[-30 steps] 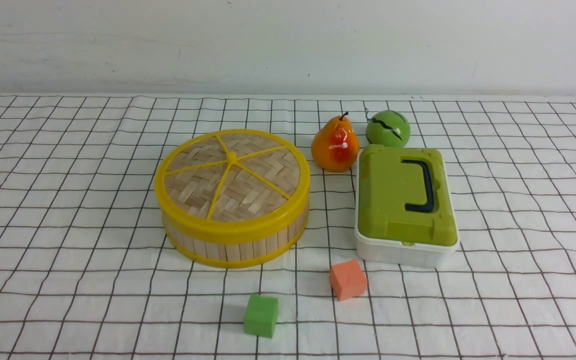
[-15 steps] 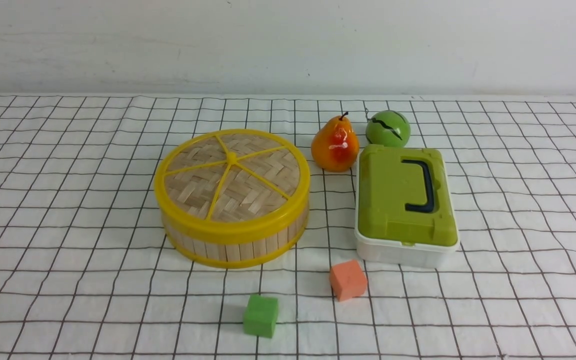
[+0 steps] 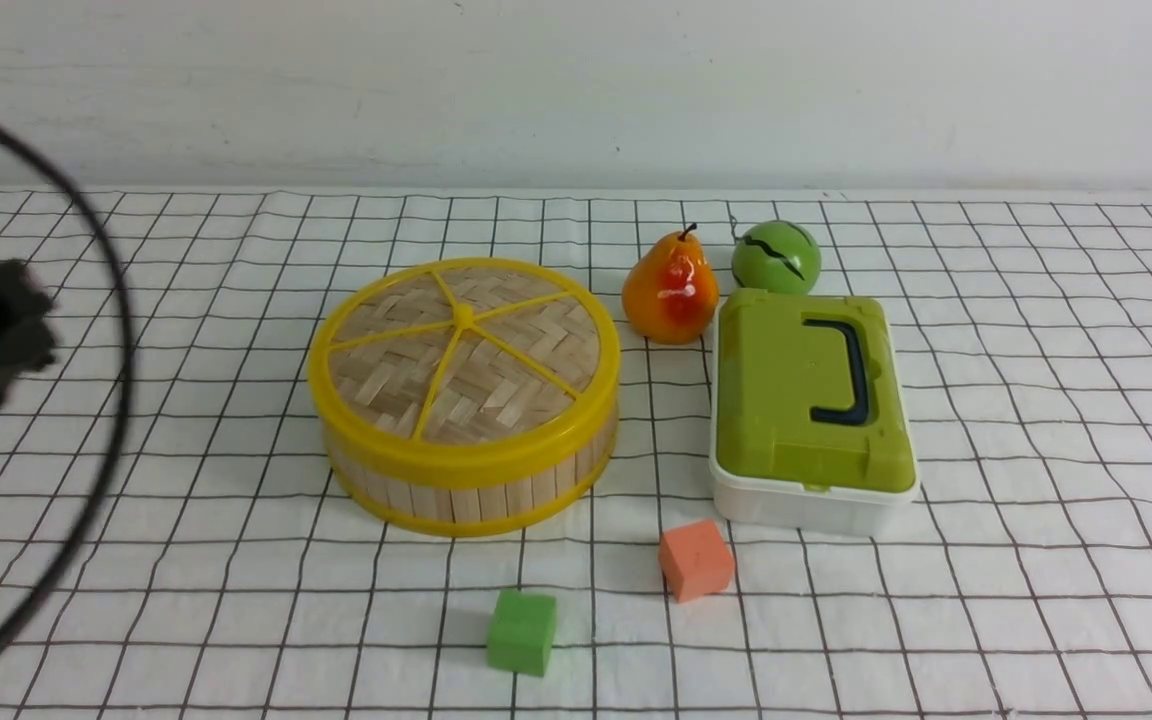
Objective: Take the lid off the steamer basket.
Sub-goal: Use the left arm to lift the lid of the steamer
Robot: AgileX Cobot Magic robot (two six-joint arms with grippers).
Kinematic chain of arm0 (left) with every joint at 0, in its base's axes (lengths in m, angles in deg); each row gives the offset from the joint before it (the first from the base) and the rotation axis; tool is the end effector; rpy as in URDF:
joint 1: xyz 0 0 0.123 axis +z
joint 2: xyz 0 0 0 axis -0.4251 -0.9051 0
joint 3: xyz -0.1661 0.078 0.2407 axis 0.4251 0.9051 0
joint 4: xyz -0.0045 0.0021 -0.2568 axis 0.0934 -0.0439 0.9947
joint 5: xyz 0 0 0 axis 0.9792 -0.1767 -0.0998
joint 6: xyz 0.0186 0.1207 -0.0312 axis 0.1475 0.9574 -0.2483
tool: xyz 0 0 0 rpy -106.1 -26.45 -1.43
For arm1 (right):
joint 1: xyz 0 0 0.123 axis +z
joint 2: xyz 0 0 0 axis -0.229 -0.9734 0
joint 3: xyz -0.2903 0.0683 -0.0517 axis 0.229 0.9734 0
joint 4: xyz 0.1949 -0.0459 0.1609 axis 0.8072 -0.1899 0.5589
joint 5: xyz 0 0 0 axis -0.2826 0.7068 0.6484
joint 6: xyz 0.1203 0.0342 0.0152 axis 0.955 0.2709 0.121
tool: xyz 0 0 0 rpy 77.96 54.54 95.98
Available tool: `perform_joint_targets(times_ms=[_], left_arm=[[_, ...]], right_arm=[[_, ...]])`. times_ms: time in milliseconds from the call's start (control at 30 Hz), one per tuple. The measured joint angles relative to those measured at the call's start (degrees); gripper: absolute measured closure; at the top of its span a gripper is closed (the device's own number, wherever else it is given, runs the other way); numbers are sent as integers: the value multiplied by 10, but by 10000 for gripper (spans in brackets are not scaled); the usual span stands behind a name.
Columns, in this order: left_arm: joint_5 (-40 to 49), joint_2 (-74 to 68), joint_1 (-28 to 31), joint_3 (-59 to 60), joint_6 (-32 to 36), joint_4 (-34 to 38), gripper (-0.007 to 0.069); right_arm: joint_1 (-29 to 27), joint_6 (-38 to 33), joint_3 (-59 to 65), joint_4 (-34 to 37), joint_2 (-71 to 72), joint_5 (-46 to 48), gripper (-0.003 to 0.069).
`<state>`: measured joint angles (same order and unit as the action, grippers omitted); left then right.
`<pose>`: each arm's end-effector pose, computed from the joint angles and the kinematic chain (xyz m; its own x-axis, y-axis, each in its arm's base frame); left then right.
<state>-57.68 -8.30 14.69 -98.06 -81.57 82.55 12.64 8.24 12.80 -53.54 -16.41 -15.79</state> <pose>0.2218 -0.0457 0.3336 -0.4312 -0.4583 -0.7772 -0.0162 0.8652 -0.5012 0.0727 -0.0025 0.1624 -0.3008 0.0096 -0.9536 0.0257 0.9997 0.0020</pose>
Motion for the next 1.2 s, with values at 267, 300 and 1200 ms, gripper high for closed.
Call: perform_joint_targets(times_ms=[267, 300, 1200], left_arm=[[151, -213, -179, -264, 192, 62, 637], [231, -269, -188, -351, 208, 62, 637], [344, -658, -86, -668, 163, -45, 324]], right_arm=[[0, 0, 0, 0, 0, 0, 419], [0, 0, 0, 0, 0, 0, 419], [0, 0, 0, 0, 0, 0, 419]])
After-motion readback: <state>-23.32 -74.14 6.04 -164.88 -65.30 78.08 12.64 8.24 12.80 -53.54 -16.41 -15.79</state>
